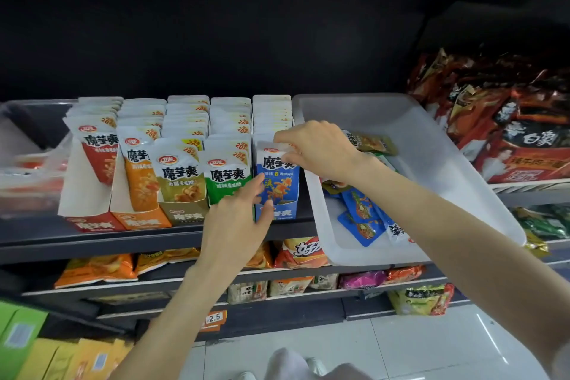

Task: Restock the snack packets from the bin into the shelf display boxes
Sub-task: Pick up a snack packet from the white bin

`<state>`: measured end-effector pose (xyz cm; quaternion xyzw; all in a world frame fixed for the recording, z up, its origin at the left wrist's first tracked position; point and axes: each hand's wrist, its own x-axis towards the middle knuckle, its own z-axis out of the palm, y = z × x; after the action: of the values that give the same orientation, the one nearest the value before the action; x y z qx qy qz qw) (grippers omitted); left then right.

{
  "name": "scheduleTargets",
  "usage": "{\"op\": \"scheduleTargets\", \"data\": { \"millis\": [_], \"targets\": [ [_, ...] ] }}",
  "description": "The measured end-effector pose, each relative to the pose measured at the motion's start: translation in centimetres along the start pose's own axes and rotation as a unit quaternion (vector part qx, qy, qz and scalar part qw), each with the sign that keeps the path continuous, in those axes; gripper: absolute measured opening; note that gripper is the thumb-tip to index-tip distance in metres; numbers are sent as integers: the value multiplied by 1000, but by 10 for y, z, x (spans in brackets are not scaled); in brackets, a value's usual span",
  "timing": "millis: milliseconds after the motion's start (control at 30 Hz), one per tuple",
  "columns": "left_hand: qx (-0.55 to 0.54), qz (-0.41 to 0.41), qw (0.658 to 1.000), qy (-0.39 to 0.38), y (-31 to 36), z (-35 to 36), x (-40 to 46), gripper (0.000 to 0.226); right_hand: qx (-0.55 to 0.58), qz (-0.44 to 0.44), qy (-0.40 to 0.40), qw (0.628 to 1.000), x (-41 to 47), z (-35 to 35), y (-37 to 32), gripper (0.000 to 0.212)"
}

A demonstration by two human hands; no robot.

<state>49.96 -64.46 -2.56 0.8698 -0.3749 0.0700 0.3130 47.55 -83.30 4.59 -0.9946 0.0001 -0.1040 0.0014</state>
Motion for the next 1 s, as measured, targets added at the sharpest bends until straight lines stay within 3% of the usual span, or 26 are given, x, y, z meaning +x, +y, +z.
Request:
{"op": "scheduleTargets", "data": {
  "millis": [133, 267, 333, 400, 467, 567, 667, 800, 900, 1000],
  "targets": [
    [-28, 71, 995, 70, 8, -5, 11, 36, 80, 30, 101, 991, -16, -12, 13, 34],
    [-130, 180, 973, 67, 29, -4, 26, 28, 140, 101, 222, 959, -72, -23, 52, 21],
    [-147, 252, 956, 23, 46, 2, 40, 25, 123, 186, 145, 964, -105, -19, 75, 18],
    [-109, 310, 944, -29, 65, 14, 58, 25, 57, 267, -42, 961, -128, -8, 90, 29],
    [-46, 349, 932, -83, 83, 33, 79, 27, -11, 287, -212, 934, -140, 5, 96, 54],
    [96, 390, 893, -201, 105, 68, 105, 42, -30, 261, -333, 906, -143, 20, 92, 77],
    [187, 403, 854, -271, 121, 96, 118, 53, -40, 238, -340, 909, -143, 18, 88, 62],
    [165, 399, 841, -326, 131, 112, 123, 53, -11, 259, -265, 929, -147, 13, 89, 43],
    [169, 428, 823, -333, 135, 116, 123, 49, 32, 273, -224, 935, -145, 10, 90, 42],
    [141, 433, 841, -292, 138, 115, 126, 51, 127, 313, -174, 925, -143, 6, 95, 39]
  ]
}}
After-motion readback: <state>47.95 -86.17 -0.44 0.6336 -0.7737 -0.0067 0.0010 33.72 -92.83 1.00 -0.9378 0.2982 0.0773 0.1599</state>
